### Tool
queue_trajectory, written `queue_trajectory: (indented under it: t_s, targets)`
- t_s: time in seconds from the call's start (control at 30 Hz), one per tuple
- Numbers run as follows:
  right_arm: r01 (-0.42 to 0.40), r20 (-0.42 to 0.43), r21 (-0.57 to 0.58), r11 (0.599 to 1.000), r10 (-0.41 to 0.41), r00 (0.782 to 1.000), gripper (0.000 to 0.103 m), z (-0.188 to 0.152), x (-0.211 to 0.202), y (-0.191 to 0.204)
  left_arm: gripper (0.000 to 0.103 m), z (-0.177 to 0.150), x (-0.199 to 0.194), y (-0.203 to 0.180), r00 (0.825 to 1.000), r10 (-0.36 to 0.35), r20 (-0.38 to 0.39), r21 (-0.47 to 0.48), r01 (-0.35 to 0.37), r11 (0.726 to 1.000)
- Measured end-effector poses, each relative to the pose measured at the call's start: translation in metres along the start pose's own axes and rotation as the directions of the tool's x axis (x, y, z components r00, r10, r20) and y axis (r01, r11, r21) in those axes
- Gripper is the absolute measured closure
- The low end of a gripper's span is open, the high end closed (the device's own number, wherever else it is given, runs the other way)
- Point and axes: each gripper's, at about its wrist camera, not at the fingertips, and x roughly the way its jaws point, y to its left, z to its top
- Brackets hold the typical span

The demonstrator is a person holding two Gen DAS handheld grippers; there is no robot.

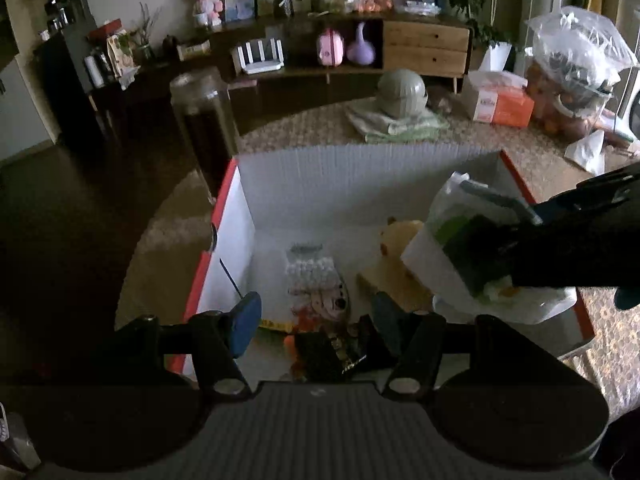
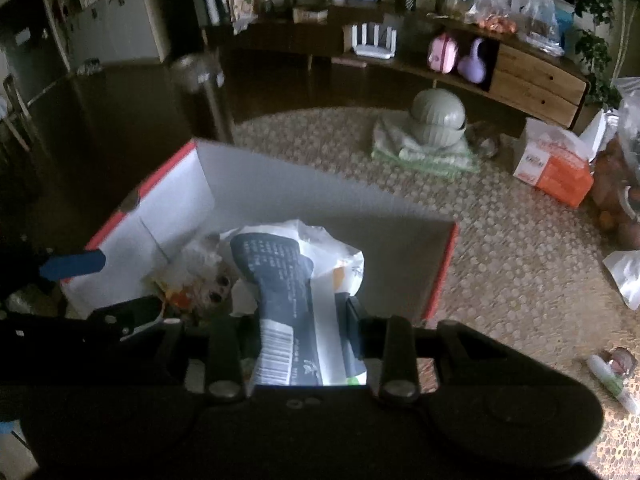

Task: Organize objects
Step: 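Carry the snack bag with the right tool over the box, then open the right tool to drop the snack bag into the box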

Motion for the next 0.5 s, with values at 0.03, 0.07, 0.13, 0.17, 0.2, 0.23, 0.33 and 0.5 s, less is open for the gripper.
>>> queue_trajectory:
  t_s: [0.03, 0.07, 0.13, 0.17, 0.2, 0.23, 0.33, 0.5]
  targets:
    - [0.001, -0.009, -0.006, 1.0, -0.001, 1.0, 0.068, -0.002, 0.003, 0.003, 0.042, -0.002, 0.002, 0.0, 1.0, -0.002, -0.005, 0.0, 0.002, 1.0]
    - [0.001, -0.017, -0.012, 1.0, -0.001, 1.0, 0.068, -0.003, 0.006, 0.004, 0.042, -0.003, 0.004, 0.0, 1.0, -0.004, -0.01, -0.001, 0.004, 1.0]
    - [-0.004, -0.029, -0.016, 1.0, 0.004, 1.0, 0.068, -0.007, 0.01, 0.007, 0.042, -0.006, 0.007, 0.002, 1.0, -0.008, -0.015, -0.004, 0.008, 1.0]
    - [-0.005, -0.032, -0.019, 1.0, 0.005, 0.999, 0.067, -0.008, 0.011, 0.008, 0.042, -0.007, 0.008, 0.002, 1.0, -0.009, -0.016, -0.006, 0.009, 1.0]
    - [-0.007, -0.034, -0.023, 1.0, 0.006, 0.999, 0.067, -0.009, 0.012, 0.009, 0.042, -0.007, 0.009, 0.003, 1.0, -0.011, -0.018, -0.008, 0.011, 1.0]
    - [-0.008, -0.035, -0.024, 1.0, 0.007, 0.999, 0.067, -0.01, 0.012, 0.01, 0.042, -0.007, 0.011, 0.003, 1.0, -0.012, -0.02, -0.011, 0.012, 1.0]
    - [-0.009, -0.041, -0.031, 0.999, 0.007, 0.999, 0.065, -0.012, 0.013, 0.011, 0.042, -0.008, 0.016, 0.003, 0.999, -0.019, -0.028, -0.021, 0.018, 1.0]
    - [0.001, -0.066, -0.039, 0.999, -0.003, 0.998, 0.057, -0.018, 0.017, 0.012, 0.042, -0.012, 0.021, 0.001, 0.999, -0.028, -0.034, -0.032, 0.027, 0.999]
